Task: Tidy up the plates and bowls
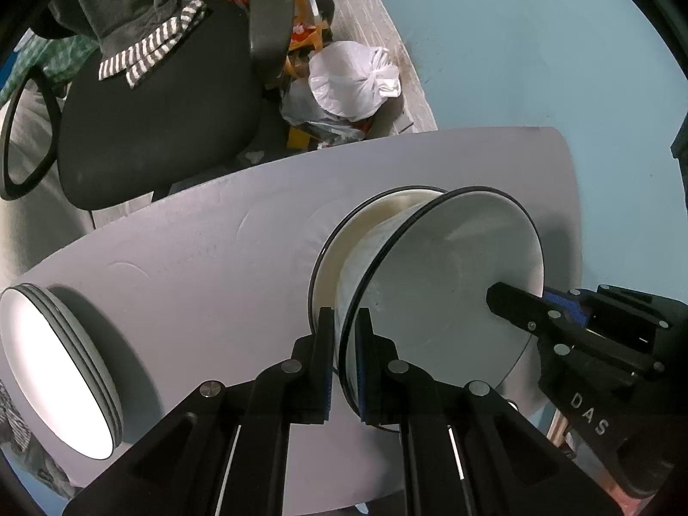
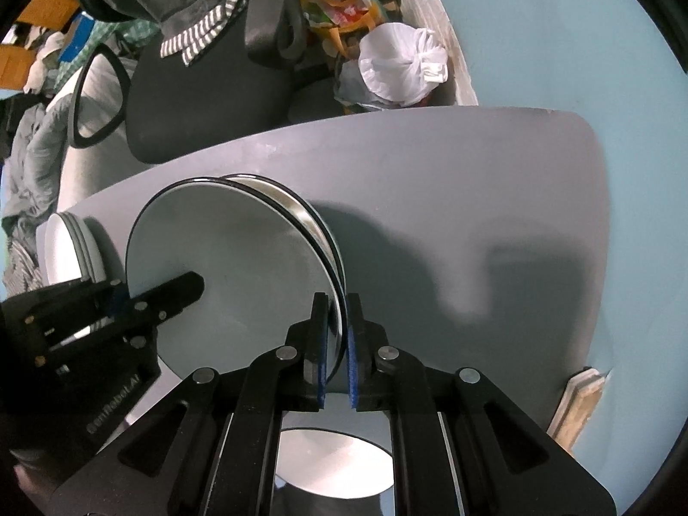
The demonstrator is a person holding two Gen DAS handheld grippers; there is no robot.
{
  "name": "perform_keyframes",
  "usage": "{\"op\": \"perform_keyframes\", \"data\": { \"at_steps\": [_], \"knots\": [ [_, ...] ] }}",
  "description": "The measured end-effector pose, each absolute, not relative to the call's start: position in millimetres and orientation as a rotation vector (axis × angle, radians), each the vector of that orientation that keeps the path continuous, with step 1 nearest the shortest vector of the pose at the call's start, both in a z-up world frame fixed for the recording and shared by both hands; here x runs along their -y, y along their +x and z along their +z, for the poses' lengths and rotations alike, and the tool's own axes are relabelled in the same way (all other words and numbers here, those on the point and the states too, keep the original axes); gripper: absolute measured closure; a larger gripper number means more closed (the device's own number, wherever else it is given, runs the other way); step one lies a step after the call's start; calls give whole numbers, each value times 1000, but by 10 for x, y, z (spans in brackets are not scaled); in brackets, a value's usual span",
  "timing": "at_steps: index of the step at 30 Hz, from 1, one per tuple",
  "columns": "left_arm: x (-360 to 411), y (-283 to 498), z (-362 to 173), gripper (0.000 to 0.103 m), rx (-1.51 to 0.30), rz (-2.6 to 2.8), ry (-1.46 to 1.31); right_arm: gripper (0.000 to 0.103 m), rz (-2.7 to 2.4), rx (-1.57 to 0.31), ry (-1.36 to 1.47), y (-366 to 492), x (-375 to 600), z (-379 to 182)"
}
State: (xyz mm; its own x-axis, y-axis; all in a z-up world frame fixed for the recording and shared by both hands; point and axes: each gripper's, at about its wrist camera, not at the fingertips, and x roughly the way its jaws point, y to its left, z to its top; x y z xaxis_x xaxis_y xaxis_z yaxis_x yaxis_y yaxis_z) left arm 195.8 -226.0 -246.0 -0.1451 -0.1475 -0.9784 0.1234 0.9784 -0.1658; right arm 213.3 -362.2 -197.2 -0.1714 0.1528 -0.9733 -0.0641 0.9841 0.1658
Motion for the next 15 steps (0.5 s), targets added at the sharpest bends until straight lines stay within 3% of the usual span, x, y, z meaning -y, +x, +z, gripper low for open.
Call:
{"op": "perform_keyframes", "data": {
  "at_steps": [4,15],
  "knots": [
    [2297,1960,-2433,95,-1697,-232,19,92,186,-1734,50,2127,3600,-1970],
    [2329,1979,-2392,77,-1709,-257,43,92,176,-1735,40,2130,3577,-1990]
  ]
}}
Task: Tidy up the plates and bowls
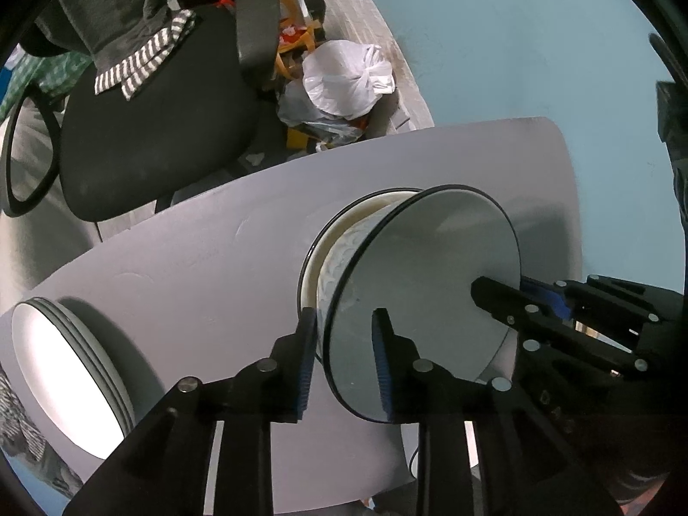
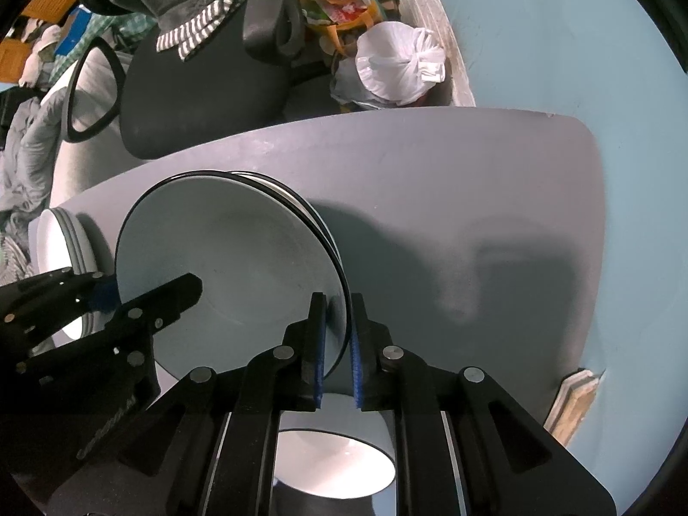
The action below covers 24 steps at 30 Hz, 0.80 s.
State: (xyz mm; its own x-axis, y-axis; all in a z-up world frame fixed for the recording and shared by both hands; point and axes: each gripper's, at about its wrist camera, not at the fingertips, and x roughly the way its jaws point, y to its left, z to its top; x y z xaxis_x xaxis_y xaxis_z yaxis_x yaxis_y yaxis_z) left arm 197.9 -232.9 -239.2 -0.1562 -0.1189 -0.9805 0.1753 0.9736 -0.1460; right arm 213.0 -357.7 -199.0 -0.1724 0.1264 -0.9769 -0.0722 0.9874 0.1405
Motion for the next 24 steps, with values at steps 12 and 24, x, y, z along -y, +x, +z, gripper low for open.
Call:
{"op": "perform_keyframes", "data": {
  "at_steps": [12,24],
  "knots": [
    [2333,1979,-2318,57,-1681,-230,100,91,174,-1713,36,2136,3551,-1952],
    [2326,1833,-2022,44,-1591,-236,140,54,136,-1630,20,2057,3635,-1710]
  ]
}}
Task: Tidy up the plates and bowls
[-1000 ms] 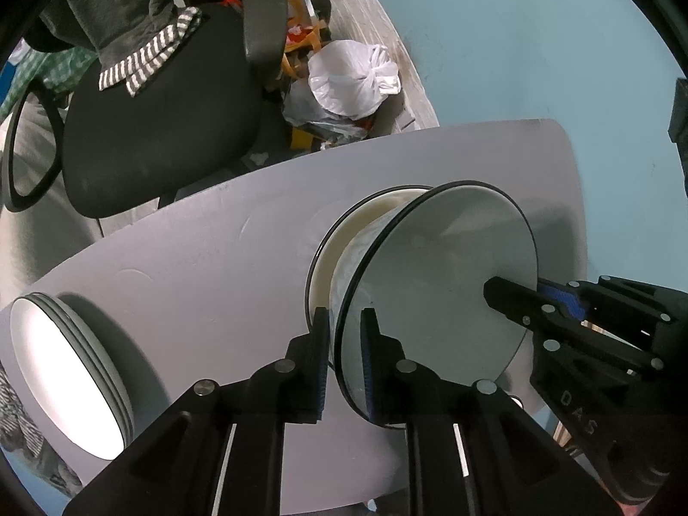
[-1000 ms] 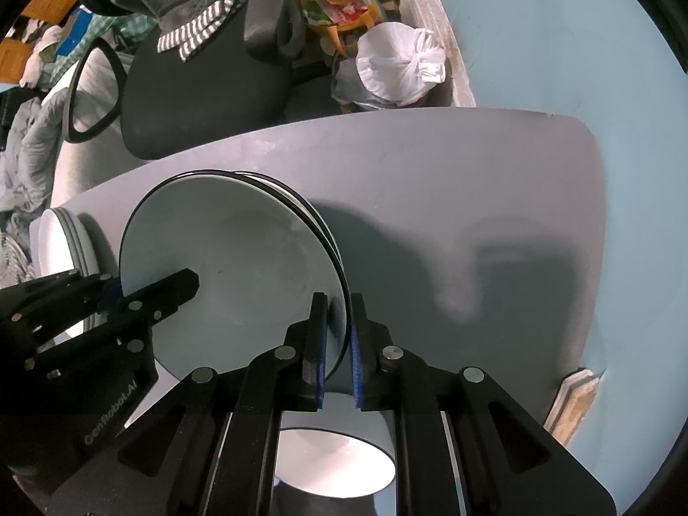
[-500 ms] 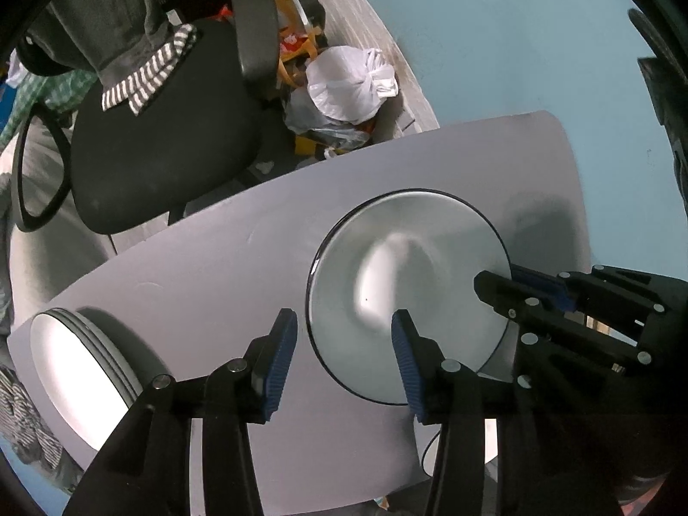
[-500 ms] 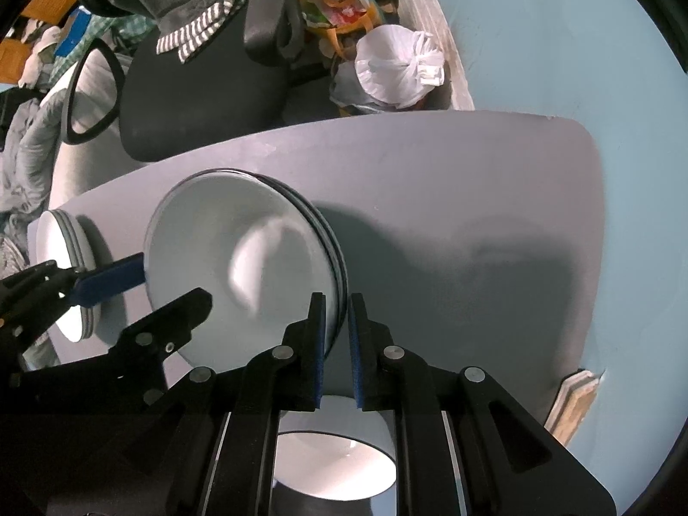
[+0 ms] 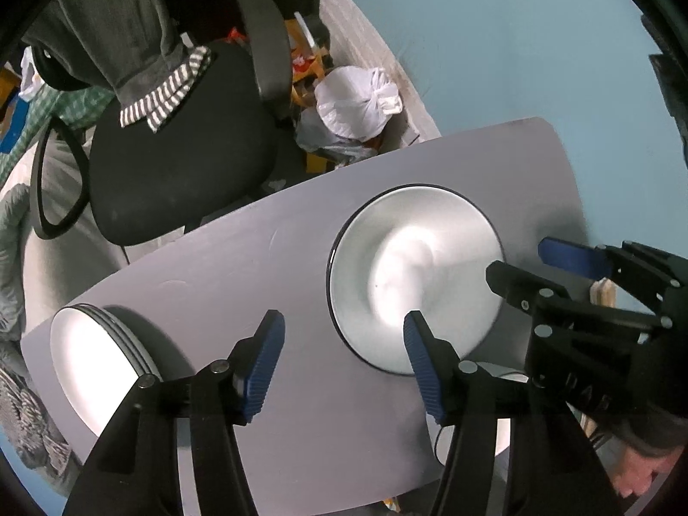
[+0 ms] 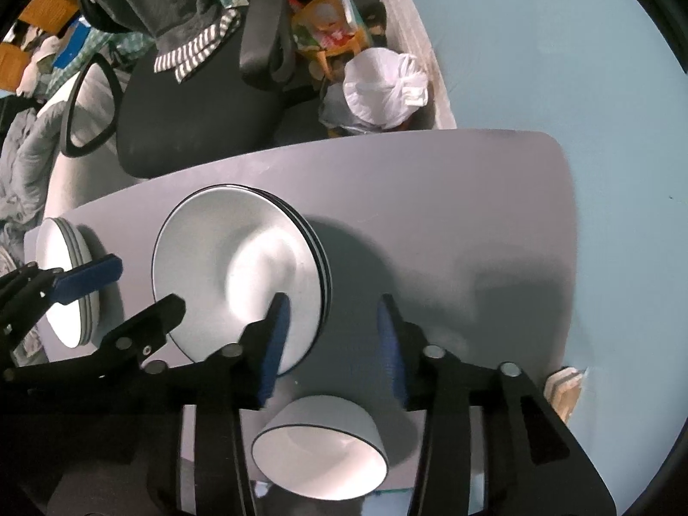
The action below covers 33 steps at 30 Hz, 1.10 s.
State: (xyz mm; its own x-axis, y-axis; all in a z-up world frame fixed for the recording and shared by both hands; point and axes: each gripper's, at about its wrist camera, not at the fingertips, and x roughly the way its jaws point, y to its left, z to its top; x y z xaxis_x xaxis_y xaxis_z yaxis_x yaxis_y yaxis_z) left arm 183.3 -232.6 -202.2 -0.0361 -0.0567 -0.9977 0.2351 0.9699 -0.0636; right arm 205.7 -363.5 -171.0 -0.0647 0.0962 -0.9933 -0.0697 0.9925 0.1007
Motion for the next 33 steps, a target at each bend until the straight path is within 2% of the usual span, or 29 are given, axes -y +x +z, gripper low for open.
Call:
{"op": "perform_keyframes", "data": {
  "at_steps": [5,8,12,15,22,33],
  "knots": [
    [2285,1726,-1832,42,-1535,-215,141,49,128,-1584,25,1980,3658,-1534],
    [2246,1650,-1719,35,-1506,-210,124,45,121,-1549,23,1919,3660,-1415],
    [2226,1517,-1542,34,-1457,-222,122,42,116,-1500,25,1831,3656,-1227],
    [2189,1433,-1402,28,-1404,-228,107,35,109,-1453,8,1748,3641,-1082],
    [2151,1283,-1193,27,-1338,-258,75,34,89,-1385,-3,1571,3633,-837],
    [2116,1068,-1177,27,-1331,-291,82,34,54,-1330,10,1277,3649,-643]
  ]
}}
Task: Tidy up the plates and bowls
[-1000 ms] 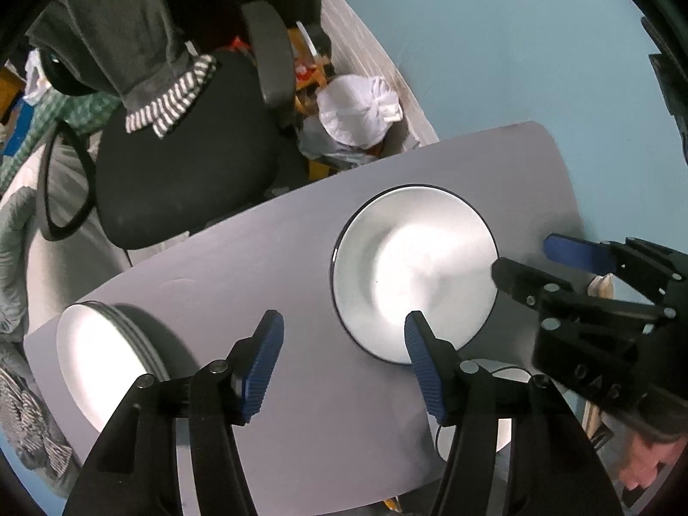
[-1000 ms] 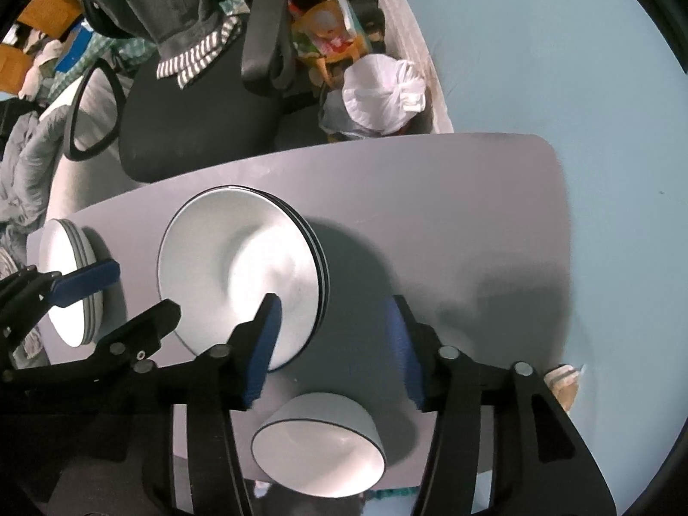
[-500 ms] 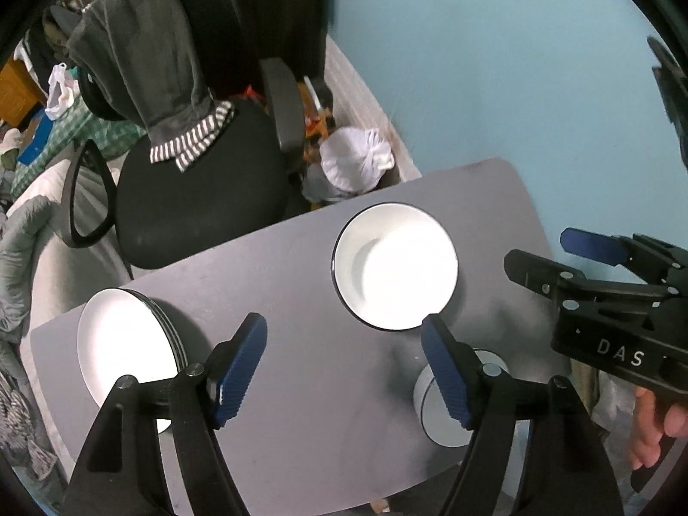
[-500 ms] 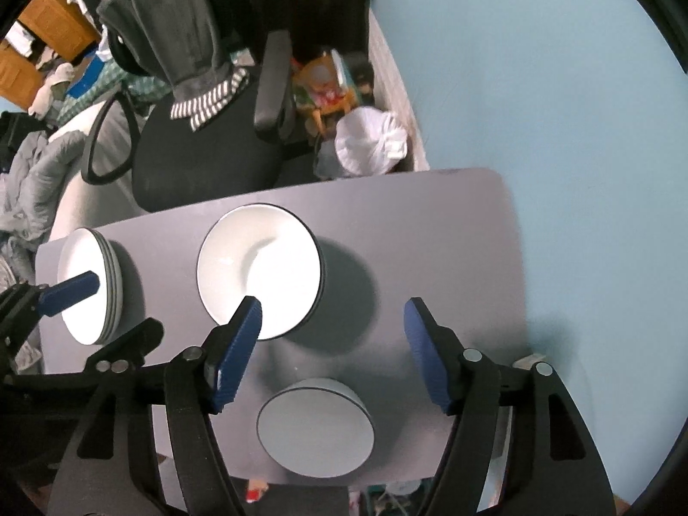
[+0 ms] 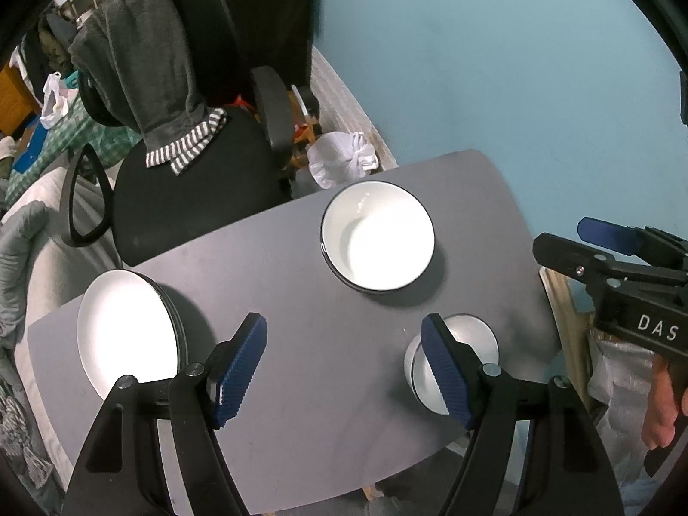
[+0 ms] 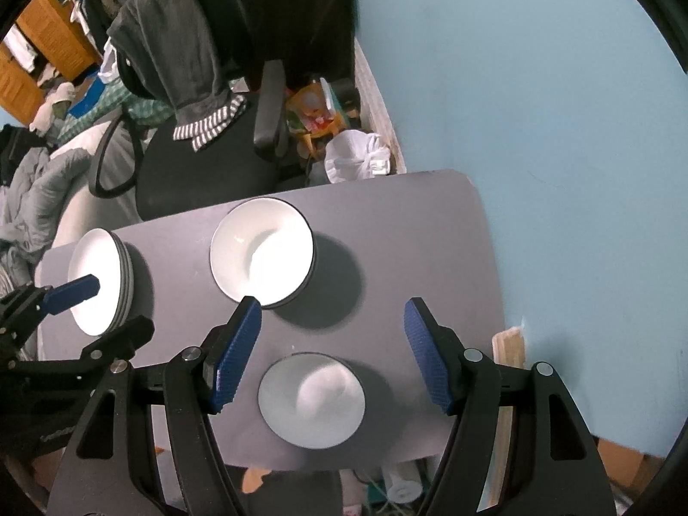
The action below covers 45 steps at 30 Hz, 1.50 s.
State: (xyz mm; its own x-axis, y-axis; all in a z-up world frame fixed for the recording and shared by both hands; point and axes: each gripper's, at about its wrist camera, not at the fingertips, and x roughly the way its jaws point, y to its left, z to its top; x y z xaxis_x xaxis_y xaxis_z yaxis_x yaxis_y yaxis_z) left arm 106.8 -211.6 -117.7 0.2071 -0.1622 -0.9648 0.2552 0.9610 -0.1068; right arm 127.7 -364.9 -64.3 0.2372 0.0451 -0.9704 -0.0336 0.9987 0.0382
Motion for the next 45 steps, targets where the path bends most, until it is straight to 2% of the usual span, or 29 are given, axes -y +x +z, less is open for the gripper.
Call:
{"op": "perform_keyframes", "data": {
  "at_steps": [16,28,45],
  "knots": [
    [2281,818,-1328,27,-1388,-381,98,34,-6,-1353,79,836,3803,-678],
    [2462,760,-1349,27,-1367,-451,162,34,-34,-1373,87,602,3901,-766],
    [2674,789,-2081,28,-1500,-454,151,34,-39,-1461,159,501,4095,-1621]
  ]
}}
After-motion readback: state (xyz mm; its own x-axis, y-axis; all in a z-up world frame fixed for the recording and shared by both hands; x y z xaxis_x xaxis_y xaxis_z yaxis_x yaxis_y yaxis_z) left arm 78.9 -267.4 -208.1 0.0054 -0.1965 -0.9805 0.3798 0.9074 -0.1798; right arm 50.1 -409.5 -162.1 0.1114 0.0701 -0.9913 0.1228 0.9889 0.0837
